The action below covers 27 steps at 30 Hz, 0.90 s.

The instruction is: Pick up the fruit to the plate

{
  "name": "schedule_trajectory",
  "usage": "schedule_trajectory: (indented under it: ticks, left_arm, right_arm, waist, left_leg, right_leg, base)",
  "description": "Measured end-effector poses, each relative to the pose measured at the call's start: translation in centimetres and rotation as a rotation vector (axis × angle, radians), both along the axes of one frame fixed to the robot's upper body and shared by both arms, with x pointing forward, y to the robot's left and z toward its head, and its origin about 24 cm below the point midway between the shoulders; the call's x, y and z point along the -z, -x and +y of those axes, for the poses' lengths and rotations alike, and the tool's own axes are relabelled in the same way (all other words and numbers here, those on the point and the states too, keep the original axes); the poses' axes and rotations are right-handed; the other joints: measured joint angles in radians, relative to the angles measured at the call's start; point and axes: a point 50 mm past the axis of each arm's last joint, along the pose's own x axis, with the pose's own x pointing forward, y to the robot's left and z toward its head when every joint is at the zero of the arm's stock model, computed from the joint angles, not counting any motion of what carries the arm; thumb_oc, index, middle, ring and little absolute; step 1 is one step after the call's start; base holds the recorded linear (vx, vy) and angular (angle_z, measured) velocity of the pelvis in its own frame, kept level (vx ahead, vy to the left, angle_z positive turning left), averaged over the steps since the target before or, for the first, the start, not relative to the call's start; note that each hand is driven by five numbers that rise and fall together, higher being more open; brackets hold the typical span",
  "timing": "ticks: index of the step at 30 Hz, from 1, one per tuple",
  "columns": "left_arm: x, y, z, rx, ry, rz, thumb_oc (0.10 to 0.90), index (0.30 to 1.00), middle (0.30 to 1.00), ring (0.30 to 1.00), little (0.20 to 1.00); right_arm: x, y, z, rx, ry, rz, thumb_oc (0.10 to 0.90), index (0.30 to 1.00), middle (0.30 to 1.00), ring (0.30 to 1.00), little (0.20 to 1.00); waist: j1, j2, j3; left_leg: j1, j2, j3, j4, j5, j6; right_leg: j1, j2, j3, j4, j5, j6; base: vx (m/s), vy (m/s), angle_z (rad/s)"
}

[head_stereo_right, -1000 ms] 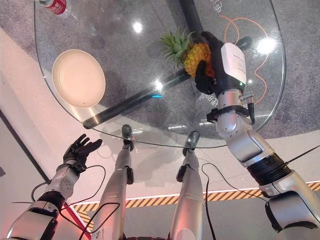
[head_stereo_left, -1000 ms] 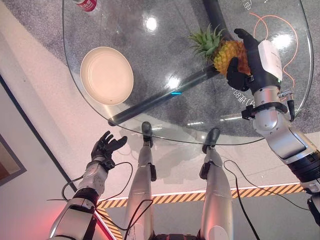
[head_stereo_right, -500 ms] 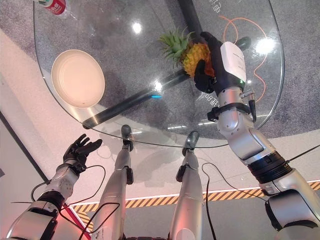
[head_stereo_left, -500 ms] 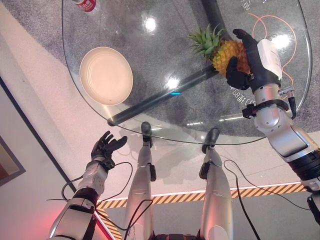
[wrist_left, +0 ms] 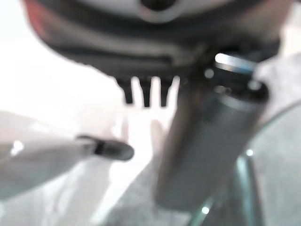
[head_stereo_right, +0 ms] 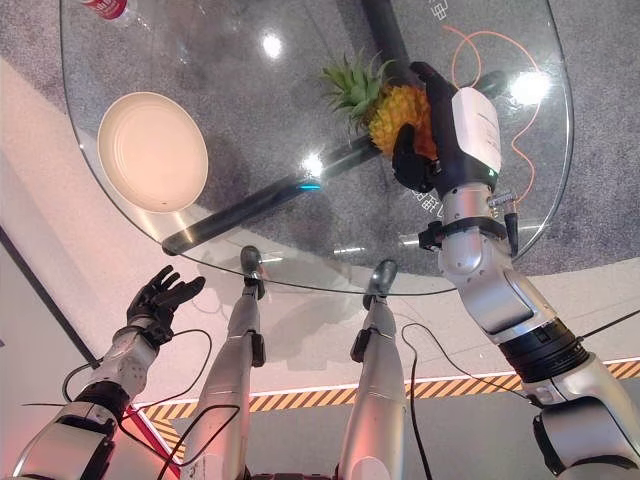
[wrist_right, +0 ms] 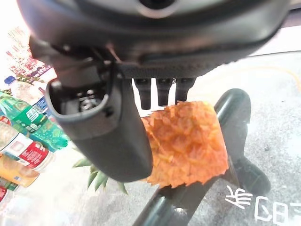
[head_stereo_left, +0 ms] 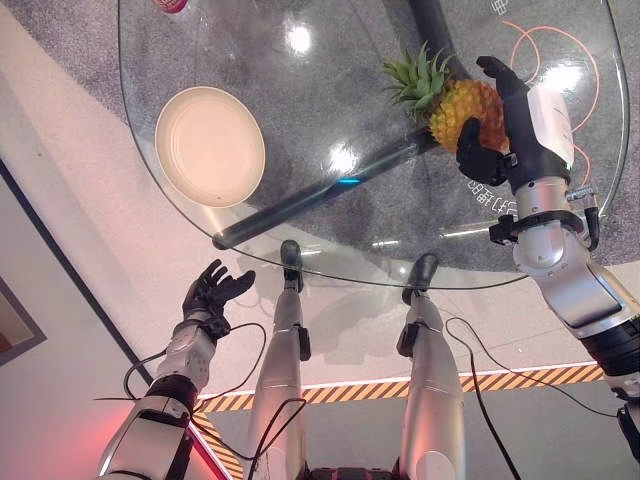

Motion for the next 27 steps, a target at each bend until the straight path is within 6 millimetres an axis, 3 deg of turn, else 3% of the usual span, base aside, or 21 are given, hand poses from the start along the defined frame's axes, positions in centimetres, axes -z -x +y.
schedule_trajectory:
  ticks: [9,27]
  left_arm:
    - [0.0,0.1,0.2,-0.014,0.007,-0.004,0.8,0.9,0.9,0.9,0.9]
    - [-0.1,0.1,0.5,-0.032,0.014,-0.016,0.8,0.9,0.9,0.9,0.9]
  right_arm:
    - [-0.4,0.9,-0.2,0.007,-0.019,-0.051,0.8,0.9,0.9,0.9,0.9]
    - [-1.0,2.1,0.9,-0.049,-0.009,-0.104,0.8,0.9,0.9,0.9,0.9]
  waist:
    - [-0.028,-0.01,0.002]
    - [-0.025,-0.01,0.002]
  left_leg:
    - [0.0,0.001,0.001,-0.002,0.0,0.0]
    - [0.0,0.001,0.003,-0.005,0.0,0.0]
  right_leg:
    - [-0.001,0.001,0.001,-0.003,0.0,0.0]
    - [-0.003,0.001,0.002,-0.006,0.0,0.0]
  base:
    - [0.0,0.0,0.0]
    - [0.0,0.0,0.0]
